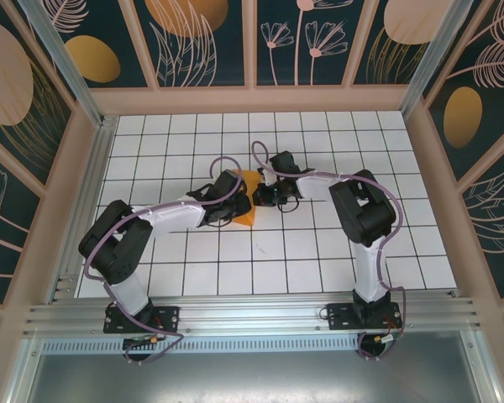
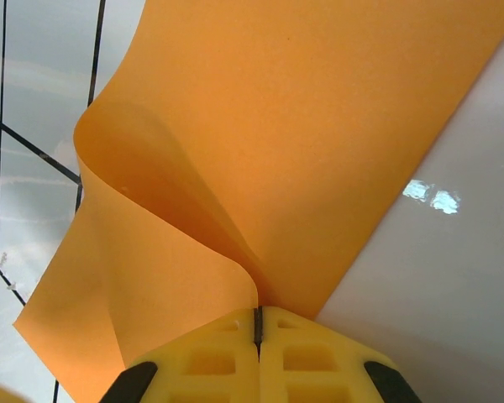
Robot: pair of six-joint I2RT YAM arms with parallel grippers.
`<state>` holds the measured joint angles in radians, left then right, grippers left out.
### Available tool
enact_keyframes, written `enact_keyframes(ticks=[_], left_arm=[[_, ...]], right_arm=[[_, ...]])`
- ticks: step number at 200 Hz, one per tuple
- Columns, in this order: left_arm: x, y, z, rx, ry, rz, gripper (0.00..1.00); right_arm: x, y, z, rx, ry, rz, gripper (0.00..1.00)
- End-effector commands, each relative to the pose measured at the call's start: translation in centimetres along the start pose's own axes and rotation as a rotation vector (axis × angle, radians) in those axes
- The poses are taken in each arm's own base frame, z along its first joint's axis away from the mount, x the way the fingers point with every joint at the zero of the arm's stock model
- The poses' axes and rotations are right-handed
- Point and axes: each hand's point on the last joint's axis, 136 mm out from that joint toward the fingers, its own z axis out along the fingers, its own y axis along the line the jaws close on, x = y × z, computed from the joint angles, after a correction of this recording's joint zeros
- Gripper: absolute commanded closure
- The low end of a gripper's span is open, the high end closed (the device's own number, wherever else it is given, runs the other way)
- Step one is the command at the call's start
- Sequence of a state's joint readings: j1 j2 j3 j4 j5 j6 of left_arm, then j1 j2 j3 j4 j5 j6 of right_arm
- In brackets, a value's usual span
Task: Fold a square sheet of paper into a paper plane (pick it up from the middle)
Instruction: Fold the triangle a second time at the center of the table.
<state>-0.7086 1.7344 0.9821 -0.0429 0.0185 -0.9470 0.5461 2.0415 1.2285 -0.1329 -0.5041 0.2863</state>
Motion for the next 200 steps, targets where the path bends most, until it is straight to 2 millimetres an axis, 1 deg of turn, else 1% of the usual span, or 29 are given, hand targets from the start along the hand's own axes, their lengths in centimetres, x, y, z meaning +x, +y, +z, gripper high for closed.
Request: enact_keyframes(ticks=[1, 11, 19, 37, 66, 93, 137, 179, 181, 183, 200], left_arm=[[-0.3, -1.4, 0.2, 0.060, 0.012, -0.011, 0.83], [0.1, -1.4, 0.6, 0.067, 0.029, -0.015, 0.84], [0.4, -1.4, 1.1, 0.074, 0.042, -0.020, 0.86], [0.9, -0.7, 1.8, 0.052, 0.063, -0.023, 0.88], [1.4, 0.4, 2.4, 0.008, 0.071, -0.024, 0.91], [2.0, 1.3, 3.0, -0.016, 0.089, -0.025, 0.92], [2.7, 2.5, 3.5, -0.051, 0.106, -0.025, 0.93], [2.8, 2.4, 3.6, -0.044, 0.110, -0.030, 0.92], [3.3, 3.1, 3.7, -0.059, 0.119, -0.032, 0.92], [3.5, 3.3, 3.7, -0.063, 0.122, -0.033, 0.92], [3.7, 3.6, 3.9, -0.066, 0.129, -0.039, 0.92]], right_arm=[[1.8, -1.3, 1.2, 0.062, 0.061, 0.001, 0.96], [1.8, -1.3, 1.2, 0.062, 0.060, -0.001, 0.96], [1.8, -1.3, 1.2, 0.063, 0.059, 0.000, 0.96], [1.8, -1.3, 1.2, 0.064, 0.062, -0.001, 0.96], [1.9, -1.3, 1.2, 0.061, 0.065, -0.002, 0.96], [2.0, -1.3, 1.3, 0.061, 0.066, 0.001, 0.96], [2.1, -1.4, 1.3, 0.062, 0.070, 0.003, 0.96], [2.1, -1.4, 1.4, 0.063, 0.071, 0.005, 0.96], [2.1, -1.4, 1.4, 0.063, 0.071, 0.004, 0.96], [2.1, -1.4, 1.4, 0.063, 0.070, 0.004, 0.96], [1.9, -1.2, 1.3, 0.058, 0.067, 0.009, 0.96]])
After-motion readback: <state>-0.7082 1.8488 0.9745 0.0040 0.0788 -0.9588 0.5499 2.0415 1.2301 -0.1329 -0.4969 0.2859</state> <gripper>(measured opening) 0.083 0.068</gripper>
